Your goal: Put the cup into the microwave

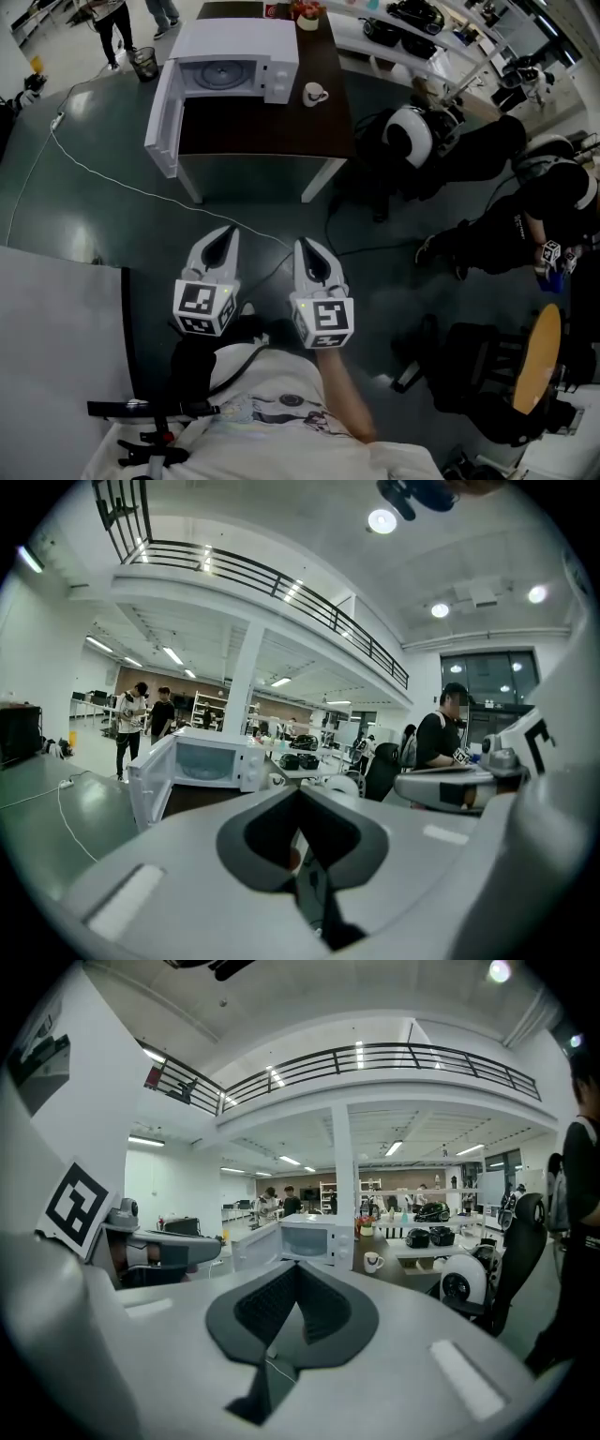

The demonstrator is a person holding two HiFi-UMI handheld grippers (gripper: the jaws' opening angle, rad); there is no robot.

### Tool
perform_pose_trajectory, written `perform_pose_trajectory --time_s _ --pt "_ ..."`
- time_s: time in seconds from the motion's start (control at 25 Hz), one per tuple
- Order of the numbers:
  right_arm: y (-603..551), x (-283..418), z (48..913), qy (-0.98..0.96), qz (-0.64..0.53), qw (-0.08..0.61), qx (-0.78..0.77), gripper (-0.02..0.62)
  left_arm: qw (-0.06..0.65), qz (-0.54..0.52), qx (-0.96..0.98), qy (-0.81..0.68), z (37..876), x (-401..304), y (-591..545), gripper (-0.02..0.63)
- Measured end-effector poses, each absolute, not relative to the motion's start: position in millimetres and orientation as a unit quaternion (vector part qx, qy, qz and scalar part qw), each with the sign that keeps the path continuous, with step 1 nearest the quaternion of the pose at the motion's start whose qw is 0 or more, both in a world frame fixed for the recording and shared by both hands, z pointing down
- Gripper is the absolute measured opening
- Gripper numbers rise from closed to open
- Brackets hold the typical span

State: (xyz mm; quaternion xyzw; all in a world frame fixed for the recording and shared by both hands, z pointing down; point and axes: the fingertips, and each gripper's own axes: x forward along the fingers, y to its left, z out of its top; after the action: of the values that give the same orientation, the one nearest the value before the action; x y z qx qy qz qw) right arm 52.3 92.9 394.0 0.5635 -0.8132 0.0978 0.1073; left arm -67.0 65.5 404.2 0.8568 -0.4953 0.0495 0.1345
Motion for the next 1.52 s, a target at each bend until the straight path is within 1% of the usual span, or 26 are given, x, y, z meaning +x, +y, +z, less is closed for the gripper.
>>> perform_pose_trajectory --time_s 0.28,0.44,0.68,0.88,1.04,1.28,1.52 --pt "51.4 59.9 404.1 -0.816 0.105 0.108 0.557 0.002 0.142 0.059 0.849 -0.506 414.4 -66.8 34.2 -0.002" --pt "13.7 63.9 408.4 -0.828 0.11 0.096 0.541 0.002 0.127 0.07 0.836 -0.53 414.4 -66.4 -0.3 -0.002" --pt "-40.3 71.0 390.0 -0.846 0.099 0.071 0.52 0.002 0.102 0.064 0.827 -0.549 389.5 -54.9 -57.6 -0.002" --pt "-66.9 86.4 395.8 -0.85 0.109 0.064 0.512 0.002 0.103 0.07 0.824 -0.552 393.4 -35.5 -84.1 -0.002" --pt "-87.0 93.9 400.0 -0.851 0.123 0.059 0.508 0.002 0.099 0.087 0.819 -0.559 398.0 -33.5 -95.0 -0.002" --pt "-100.2 81.6 406.0 -0.856 0.139 0.061 0.494 0.002 0.105 0.097 0.804 -0.577 399.6 -49.2 -109.1 -0.002" --pt "-141.9 71.2 419.7 -0.841 0.149 0.074 0.515 0.002 0.114 0.086 0.822 -0.551 412.3 -54.1 -164.0 -0.002"
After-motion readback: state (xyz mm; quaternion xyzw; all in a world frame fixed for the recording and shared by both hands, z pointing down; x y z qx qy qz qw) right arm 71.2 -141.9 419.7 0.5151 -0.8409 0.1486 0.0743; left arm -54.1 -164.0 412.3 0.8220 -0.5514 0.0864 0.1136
